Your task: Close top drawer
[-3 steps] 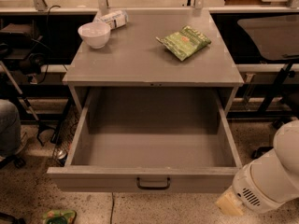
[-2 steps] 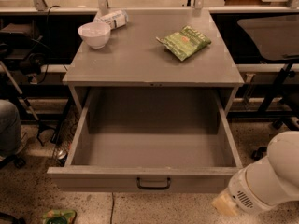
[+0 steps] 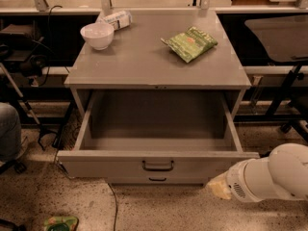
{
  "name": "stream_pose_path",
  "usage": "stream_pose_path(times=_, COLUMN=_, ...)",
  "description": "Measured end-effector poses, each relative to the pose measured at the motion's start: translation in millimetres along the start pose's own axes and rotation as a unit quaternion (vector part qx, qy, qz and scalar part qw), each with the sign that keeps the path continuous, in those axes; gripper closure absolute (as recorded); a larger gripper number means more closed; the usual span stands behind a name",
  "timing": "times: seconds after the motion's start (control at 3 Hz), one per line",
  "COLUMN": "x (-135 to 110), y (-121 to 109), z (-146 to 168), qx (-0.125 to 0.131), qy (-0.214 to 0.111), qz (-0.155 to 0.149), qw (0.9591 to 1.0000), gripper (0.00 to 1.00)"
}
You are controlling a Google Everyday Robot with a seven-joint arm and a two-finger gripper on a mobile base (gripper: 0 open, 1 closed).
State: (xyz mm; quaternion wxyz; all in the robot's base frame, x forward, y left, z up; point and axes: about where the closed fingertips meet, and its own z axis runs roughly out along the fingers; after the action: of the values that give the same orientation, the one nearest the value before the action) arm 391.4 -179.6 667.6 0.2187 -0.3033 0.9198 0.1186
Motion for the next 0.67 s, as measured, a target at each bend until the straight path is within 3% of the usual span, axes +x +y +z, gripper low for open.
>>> stream_pose_path(times=0.67, x=-2.3, y=-7.2, z=-0.5, qx=0.010, qy=-0.015, qz=0.010, qw=0.9998, gripper=1.00)
